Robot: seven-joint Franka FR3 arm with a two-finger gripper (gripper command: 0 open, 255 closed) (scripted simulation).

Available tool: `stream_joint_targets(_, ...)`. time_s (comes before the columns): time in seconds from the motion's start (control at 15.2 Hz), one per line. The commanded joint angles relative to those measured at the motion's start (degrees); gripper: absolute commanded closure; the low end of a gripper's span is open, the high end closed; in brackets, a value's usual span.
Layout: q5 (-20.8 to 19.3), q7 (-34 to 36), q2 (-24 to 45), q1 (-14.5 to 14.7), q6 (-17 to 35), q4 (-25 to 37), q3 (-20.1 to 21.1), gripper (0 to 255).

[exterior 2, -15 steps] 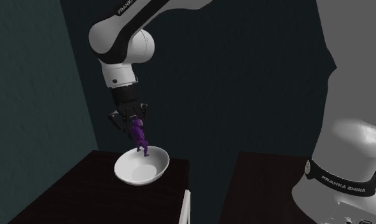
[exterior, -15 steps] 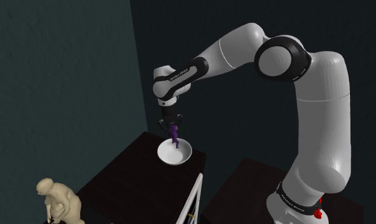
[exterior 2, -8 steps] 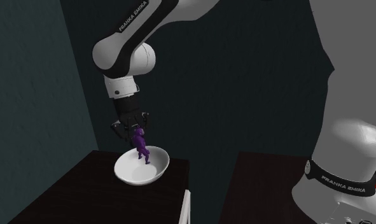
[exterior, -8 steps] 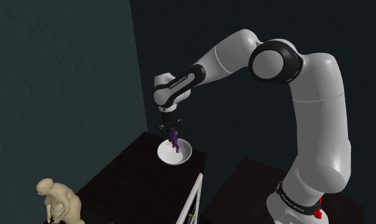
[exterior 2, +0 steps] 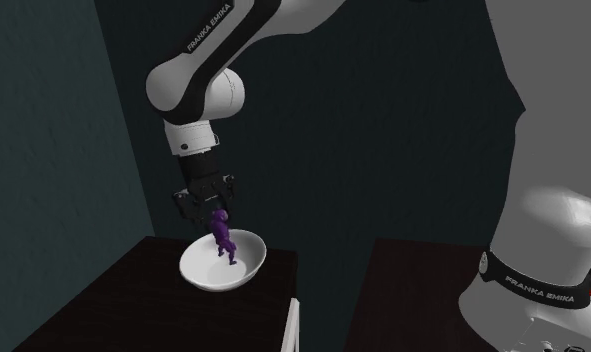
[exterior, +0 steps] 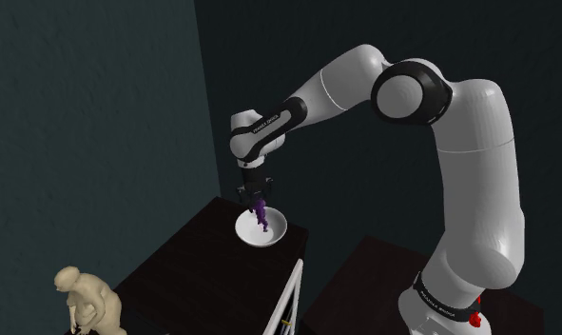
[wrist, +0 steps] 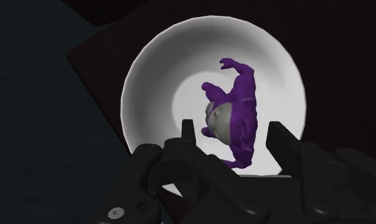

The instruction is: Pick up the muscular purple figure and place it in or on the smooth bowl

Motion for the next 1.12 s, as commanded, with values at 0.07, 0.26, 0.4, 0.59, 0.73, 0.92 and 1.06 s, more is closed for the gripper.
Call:
stream_joint_targets(0.07,0.0,0.0,0.0,0.0,0.0,0.0,0.0,0)
stream_joint_targets(0.26,0.0,0.0,0.0,0.0,0.0,0.0,0.0,0)
stream_joint_targets(0.4,0.05,-0.03,-1.11,-0.17,-3.53,2.42,0.01,0)
stream_joint_targets(0.59,0.08,-0.05,-1.85,-0.3,-6.74,4.88,0.0,0)
stream_joint_targets(0.73,0.08,-0.05,-1.85,-0.3,-6.74,4.88,0.0,0)
stream_joint_targets(0.92,0.08,-0.05,-1.85,-0.3,-6.74,4.88,0.0,0)
stream_joint_targets(1.06,0.08,-0.05,-1.85,-0.3,-6.73,4.88,0.0,0)
